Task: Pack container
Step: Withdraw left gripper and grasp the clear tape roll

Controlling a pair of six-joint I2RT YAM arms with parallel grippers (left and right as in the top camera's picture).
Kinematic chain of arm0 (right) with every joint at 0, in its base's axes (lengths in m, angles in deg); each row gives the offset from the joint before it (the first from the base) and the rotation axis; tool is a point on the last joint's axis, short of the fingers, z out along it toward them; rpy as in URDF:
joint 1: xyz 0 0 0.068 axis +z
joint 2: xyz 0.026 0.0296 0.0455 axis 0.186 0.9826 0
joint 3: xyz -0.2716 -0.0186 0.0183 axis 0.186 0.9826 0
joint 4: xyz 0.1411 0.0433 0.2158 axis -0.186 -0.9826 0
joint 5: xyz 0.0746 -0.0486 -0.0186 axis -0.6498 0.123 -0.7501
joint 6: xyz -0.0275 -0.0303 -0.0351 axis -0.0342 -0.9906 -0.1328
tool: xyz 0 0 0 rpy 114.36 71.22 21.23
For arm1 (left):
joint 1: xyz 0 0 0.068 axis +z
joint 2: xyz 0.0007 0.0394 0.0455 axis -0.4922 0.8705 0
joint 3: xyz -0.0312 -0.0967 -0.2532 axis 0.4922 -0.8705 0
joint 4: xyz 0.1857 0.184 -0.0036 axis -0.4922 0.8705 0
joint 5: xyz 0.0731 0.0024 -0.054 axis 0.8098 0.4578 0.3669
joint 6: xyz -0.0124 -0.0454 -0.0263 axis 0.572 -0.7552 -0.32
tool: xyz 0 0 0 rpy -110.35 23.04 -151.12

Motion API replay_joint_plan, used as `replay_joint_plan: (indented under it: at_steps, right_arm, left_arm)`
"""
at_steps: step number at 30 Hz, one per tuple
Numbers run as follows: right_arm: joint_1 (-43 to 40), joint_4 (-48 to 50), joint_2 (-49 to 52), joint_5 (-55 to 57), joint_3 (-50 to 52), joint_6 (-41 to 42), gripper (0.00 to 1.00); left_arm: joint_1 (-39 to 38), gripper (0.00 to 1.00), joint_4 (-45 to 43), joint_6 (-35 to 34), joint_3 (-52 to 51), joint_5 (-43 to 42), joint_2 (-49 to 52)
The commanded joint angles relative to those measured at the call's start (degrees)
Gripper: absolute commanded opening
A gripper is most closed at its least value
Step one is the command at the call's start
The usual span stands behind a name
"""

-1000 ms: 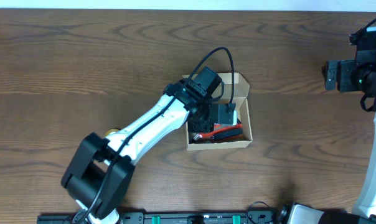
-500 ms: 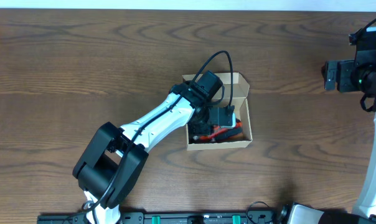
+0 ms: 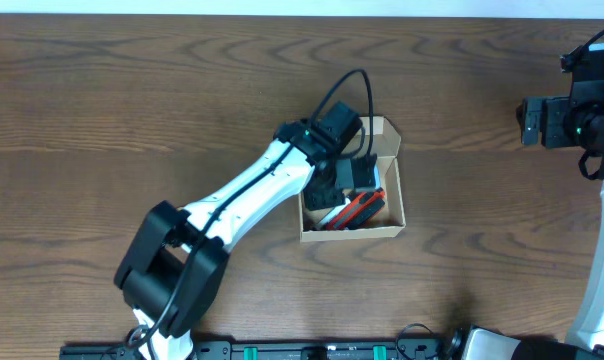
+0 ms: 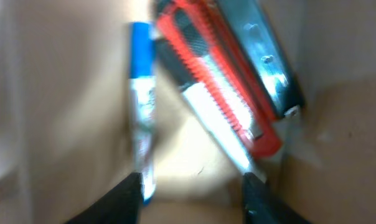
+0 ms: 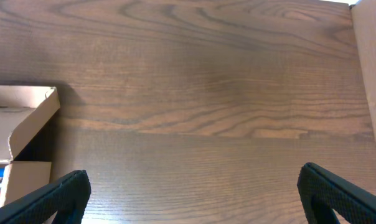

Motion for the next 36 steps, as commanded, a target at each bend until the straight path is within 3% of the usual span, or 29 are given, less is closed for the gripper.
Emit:
replay_joint_plan:
  at_steps: [1, 3, 4, 6, 12, 16, 21, 28, 36]
  right_arm:
    - [-0.63, -0.04, 0.2, -0.74, 0.17, 0.76, 0.99]
    - [-0.63, -0.04, 0.2, -0.76, 0.15, 0.76, 0.99]
    - [-0.63, -0.04, 0.2, -0.76, 0.17, 0.76, 0.99]
    - [-0.63, -0.04, 0.2, -0.76, 0.17, 0.76, 0.99]
    - [-0.61, -0.02, 0.2, -1.62, 0.17, 0.76, 0.99]
    - [-0.61, -0.02, 0.2, -2.67, 0.15, 0.76, 0.99]
    - [-0.63, 0.02, 0.2, -2.64, 0.15, 0.74, 0.99]
    - [-0.61, 0.2, 0.26, -2.64, 0.15, 0.74, 0.99]
    - [-0.61, 0.13, 0.26, -2.91, 0.17, 0.76, 0.99]
  left_arm:
    - [0.22, 0.68, 3.45, -12.7, 6.27, 11.76, -4.96]
    - [0.46, 0.71, 6.4, -18.53, 9.16, 17.4, -6.32]
    - [0.74, 0.85, 8.68, -20.63, 10.8, 19.02, -7.08]
    - [1.84, 0.93, 12.31, -23.65, 12.92, 21.05, -8.5]
    - [11.23, 0.83, 20.0, -41.35, 13.51, 23.78, -12.96]
    - [19.91, 0.77, 22.12, -45.81, 11.41, 23.54, -15.19]
    - [26.14, 0.74, 16.76, -47.56, -2.89, 21.16, -23.69]
    - [26.4, 0.77, 5.49, -51.8, -26.88, 17.66, -37.51]
    - [26.86, 0.81, -3.5, -55.87, -40.7, 16.41, -36.06]
